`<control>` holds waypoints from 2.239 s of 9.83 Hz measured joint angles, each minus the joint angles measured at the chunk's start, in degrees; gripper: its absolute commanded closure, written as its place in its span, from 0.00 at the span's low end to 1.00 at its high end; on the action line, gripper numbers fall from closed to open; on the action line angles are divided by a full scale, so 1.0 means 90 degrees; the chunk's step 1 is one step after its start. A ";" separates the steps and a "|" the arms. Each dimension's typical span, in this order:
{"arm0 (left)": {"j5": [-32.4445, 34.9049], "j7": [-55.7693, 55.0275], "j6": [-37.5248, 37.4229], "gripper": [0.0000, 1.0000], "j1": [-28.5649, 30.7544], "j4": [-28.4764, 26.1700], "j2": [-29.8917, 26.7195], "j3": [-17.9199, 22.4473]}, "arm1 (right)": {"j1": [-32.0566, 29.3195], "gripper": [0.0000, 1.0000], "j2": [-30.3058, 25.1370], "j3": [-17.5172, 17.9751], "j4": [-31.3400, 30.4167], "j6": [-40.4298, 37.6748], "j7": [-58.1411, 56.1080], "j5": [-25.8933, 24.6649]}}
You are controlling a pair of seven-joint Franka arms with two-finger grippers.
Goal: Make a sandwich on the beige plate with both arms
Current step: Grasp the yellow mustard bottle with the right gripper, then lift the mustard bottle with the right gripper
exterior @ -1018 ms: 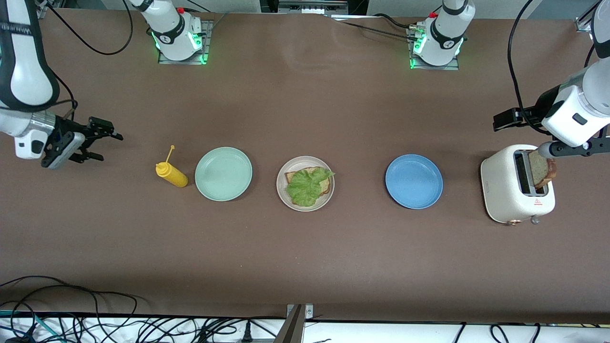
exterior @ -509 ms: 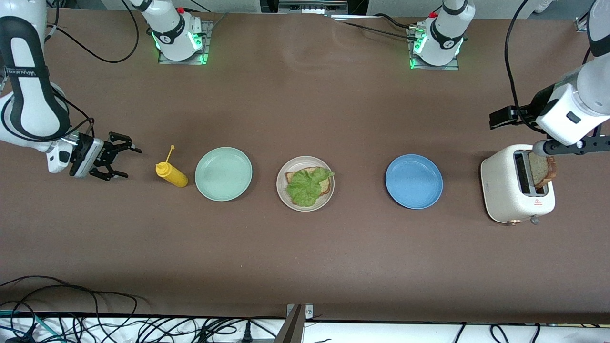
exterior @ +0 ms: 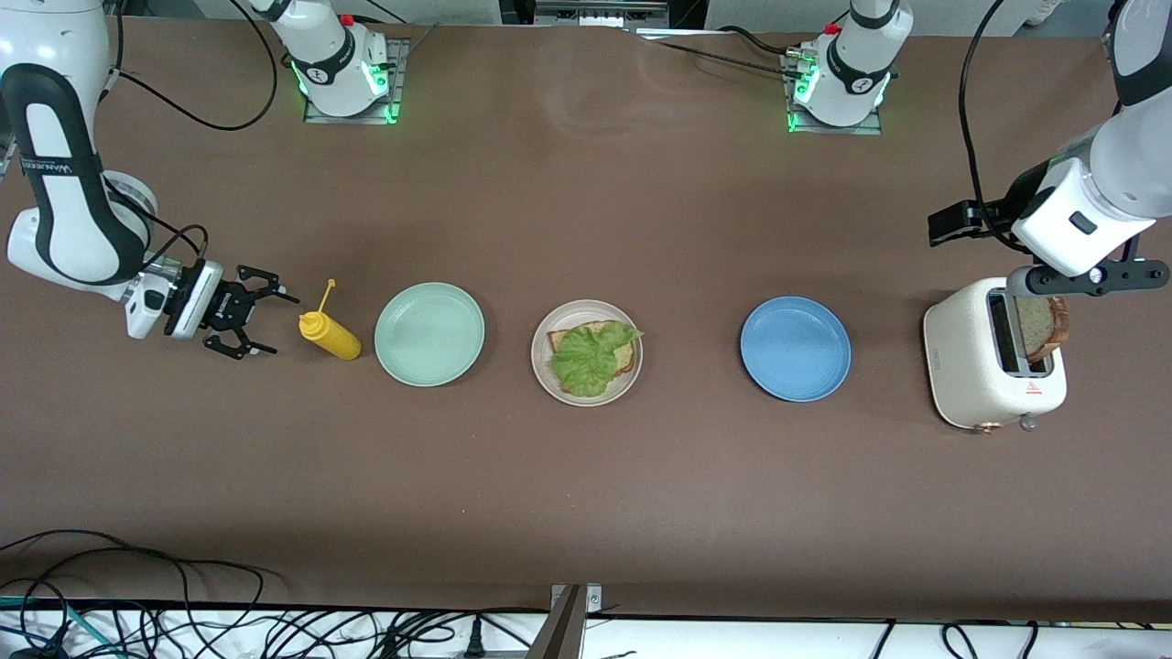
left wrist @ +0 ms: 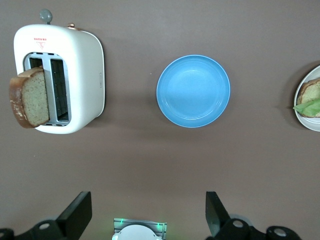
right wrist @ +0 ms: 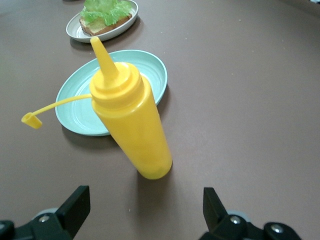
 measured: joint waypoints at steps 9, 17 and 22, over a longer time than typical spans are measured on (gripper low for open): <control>0.0001 -0.0017 -0.0004 0.00 0.0036 0.0002 0.0009 0.0121 | -0.0003 0.48 0.0279 0.0603 0.0012 -0.0010 -0.1098 0.0786; 0.0010 -0.0018 0.0031 0.00 0.0002 -0.0009 0.0221 0.0099 | 0.0002 0.99 0.0235 0.0653 0.0469 -0.0006 -0.0144 0.0176; 0.0106 -0.0018 0.0163 0.00 0.0005 -0.0009 0.0263 0.0105 | 0.0045 0.99 -0.0428 0.1452 0.1414 0.0013 0.3618 -0.2801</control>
